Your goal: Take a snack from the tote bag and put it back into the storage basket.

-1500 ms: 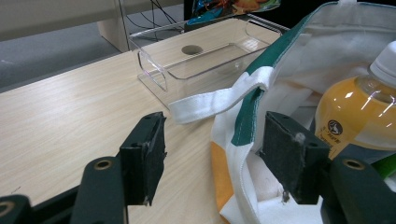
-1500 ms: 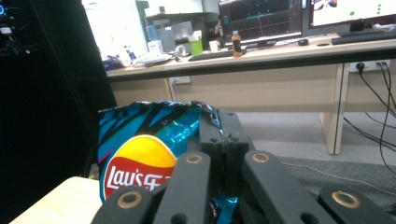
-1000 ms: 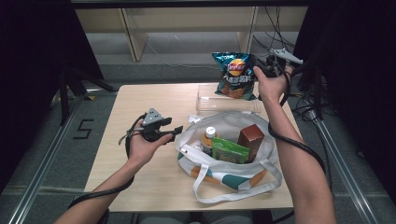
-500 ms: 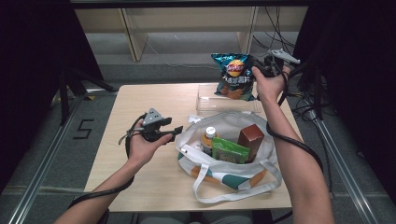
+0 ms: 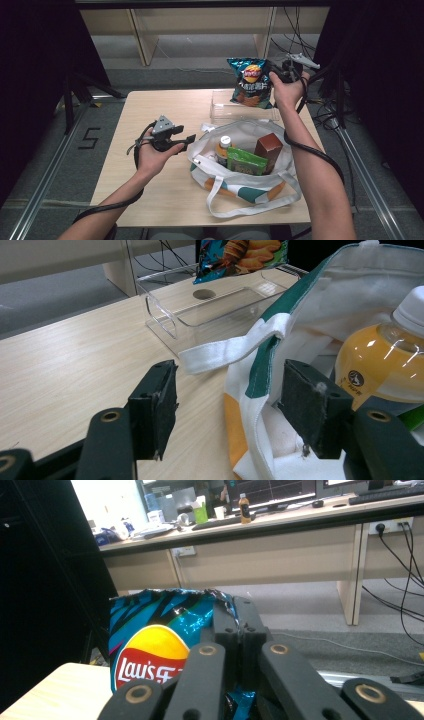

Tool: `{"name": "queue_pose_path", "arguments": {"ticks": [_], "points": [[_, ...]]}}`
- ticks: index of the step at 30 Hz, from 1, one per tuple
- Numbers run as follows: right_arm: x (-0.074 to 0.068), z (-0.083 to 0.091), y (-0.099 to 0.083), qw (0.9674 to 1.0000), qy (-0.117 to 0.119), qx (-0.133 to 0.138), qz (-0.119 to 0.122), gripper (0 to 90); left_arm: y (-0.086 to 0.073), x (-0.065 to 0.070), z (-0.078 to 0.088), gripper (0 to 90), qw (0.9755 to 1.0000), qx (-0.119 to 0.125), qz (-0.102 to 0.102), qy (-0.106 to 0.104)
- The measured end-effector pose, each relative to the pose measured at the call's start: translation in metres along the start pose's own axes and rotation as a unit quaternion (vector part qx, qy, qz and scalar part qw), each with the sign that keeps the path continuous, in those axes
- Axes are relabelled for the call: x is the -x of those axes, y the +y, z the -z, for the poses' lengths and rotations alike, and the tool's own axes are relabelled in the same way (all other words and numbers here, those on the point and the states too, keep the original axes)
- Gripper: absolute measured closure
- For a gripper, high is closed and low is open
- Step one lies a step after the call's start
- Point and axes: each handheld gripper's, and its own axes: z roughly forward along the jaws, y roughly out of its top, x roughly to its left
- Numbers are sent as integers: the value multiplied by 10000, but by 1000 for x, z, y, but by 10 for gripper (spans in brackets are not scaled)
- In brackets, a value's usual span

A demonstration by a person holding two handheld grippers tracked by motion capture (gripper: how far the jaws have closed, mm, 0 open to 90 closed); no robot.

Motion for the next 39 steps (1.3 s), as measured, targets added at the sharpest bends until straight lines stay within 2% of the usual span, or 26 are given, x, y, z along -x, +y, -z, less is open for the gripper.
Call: {"name": "queue_pose_path", "arguments": {"ticks": [2,4,5,6,8,14,17,18,20,21,22,23,24,25,27,28,29,31,39], "points": [[0,-1,-1,10000,-35,-25,-28,900,0,0,0,388,10000,-1,16,-8],[2,-3,-3,10000,-49,17,81,900,-1,0,0,388,10000,-3,35,14],[1,-4,-4,10000,-52,-31,8,900,0,0,0,388,10000,0,32,16],[3,-5,-4,10000,-68,-12,52,900,-1,0,0,388,10000,4,45,26],[3,-6,-5,10000,-58,-40,-30,900,0,-1,1,388,10000,4,28,23],[3,-10,-7,9998,-140,-144,-57,900,0,-2,1,387,10000,8,16,19],[3,-12,-8,9997,-171,-179,-22,900,1,-2,1,388,10000,9,22,29],[5,-13,-8,9997,-152,-158,66,900,1,-2,2,388,10000,11,29,26],[2,-13,-8,9995,-187,-223,-73,900,0,-2,2,388,10000,9,35,31],[3,-14,-8,9995,-179,-235,-57,900,0,-2,2,388,10000,9,32,28],[6,-15,-9,9997,-140,-173,96,900,0,-2,1,388,10000,10,31,28],[3,-15,-9,9995,-179,-245,-91,900,0,-2,1,387,10000,16,30,14],[5,-16,-9,9996,-173,-218,24,900,0,-2,1,388,10000,19,35,-1],[5,-16,-10,9995,-189,-239,-60,900,0,-2,1,388,10000,20,28,1],[8,-18,-10,9996,-133,-201,124,900,0,-2,1,388,10000,0,5,22],[6,-17,-10,9994,-202,-269,-39,900,0,-2,1,388,10000,2,8,18],[6,-18,-11,9994,-211,-283,-65,900,0,-2,1,388,10000,0,-8,15],[8,-19,-12,9995,-203,-261,8,900,0,-2,1,387,10000,2,8,20],[13,-22,-16,9990,-272,-349,-73,900,0,-2,1,388,10000,5,6,21]]}}
